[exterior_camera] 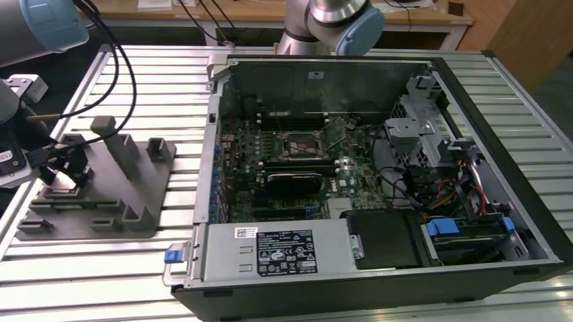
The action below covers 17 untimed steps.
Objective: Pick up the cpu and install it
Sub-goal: 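Pick up the cpu and move it towards the insertion slot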
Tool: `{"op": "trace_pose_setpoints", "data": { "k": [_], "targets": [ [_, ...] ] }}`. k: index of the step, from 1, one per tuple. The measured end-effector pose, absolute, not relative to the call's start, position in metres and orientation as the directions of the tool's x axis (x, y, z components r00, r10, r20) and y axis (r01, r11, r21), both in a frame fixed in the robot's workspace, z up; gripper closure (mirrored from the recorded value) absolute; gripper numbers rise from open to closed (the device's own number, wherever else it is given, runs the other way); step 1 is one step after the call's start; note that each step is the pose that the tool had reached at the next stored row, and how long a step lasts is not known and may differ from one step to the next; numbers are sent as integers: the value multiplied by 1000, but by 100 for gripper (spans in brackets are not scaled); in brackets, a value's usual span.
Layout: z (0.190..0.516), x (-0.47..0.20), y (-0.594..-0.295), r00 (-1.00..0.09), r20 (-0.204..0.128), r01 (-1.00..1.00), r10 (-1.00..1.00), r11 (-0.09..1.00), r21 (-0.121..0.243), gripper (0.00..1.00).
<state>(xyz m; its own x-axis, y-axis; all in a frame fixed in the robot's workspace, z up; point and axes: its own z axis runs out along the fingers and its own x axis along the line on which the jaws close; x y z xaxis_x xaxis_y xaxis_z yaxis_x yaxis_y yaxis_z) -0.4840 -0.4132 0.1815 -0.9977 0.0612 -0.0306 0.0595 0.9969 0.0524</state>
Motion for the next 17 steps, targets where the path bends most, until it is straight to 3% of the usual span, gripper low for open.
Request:
{"op": "trace_pose_setpoints", "data": {
  "k": [5,17],
  "targets": [
    [182,-484,-413,-998,-31,60,61,997,52,45],
    [187,-484,-413,-998,-31,59,61,997,52,45]
  ]
}}
